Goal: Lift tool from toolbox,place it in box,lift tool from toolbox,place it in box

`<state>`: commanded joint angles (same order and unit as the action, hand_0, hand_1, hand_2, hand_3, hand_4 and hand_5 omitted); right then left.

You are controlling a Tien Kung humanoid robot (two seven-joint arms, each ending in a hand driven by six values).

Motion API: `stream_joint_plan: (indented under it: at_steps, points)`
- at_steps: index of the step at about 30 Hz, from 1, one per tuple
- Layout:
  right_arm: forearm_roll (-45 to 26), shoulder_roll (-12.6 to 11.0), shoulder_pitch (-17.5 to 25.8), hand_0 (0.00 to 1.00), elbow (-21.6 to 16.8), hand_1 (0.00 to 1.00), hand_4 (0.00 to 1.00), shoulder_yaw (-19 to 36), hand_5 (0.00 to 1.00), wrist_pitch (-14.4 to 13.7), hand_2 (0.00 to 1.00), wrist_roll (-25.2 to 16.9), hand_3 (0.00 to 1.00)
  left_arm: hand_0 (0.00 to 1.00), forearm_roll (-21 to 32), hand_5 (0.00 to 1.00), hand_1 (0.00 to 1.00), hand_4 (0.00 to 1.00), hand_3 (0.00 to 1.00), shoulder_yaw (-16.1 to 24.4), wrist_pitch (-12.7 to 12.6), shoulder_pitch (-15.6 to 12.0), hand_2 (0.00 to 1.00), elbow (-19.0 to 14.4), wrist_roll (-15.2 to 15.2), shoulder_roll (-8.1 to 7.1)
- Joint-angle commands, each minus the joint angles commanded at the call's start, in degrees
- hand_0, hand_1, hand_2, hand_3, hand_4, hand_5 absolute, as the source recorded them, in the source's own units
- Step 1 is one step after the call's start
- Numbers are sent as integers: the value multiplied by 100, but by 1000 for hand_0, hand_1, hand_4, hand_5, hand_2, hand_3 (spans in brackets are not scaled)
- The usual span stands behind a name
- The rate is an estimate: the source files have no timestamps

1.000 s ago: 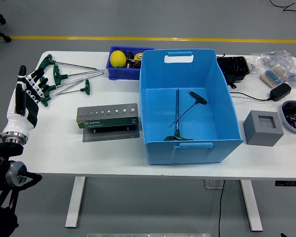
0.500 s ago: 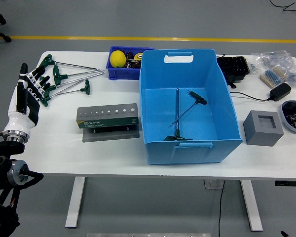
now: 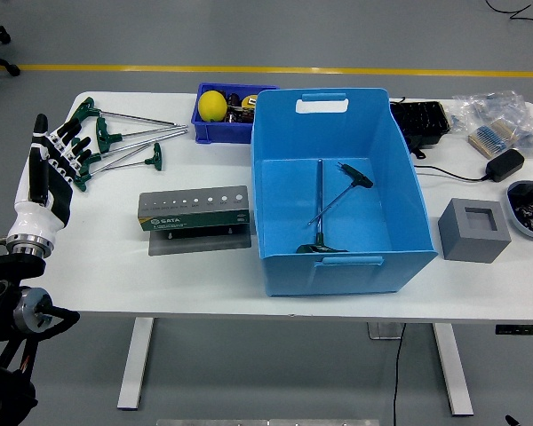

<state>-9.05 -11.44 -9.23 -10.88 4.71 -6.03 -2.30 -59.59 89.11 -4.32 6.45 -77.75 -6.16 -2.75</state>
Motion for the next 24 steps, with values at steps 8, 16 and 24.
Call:
stream_joint_plan:
  at_steps: [8, 16, 24]
  points:
    - [41, 1, 6, 716, 1, 696, 925, 21, 801, 0, 762, 10, 678, 877, -9, 998, 878, 909, 812, 14, -37, -28, 914, -11, -22, -43]
    - [78, 7, 0, 716, 0, 695, 925, 38, 802, -8, 762, 22, 677, 877, -45, 998, 878, 910, 812, 5, -38, -17, 914, -21, -20, -30]
    - [83, 16, 10, 716, -1, 695, 925, 56, 803, -15, 762, 23, 677, 876, -52, 998, 879, 911, 812, 9, -35, -31, 914, -25, -20, -59]
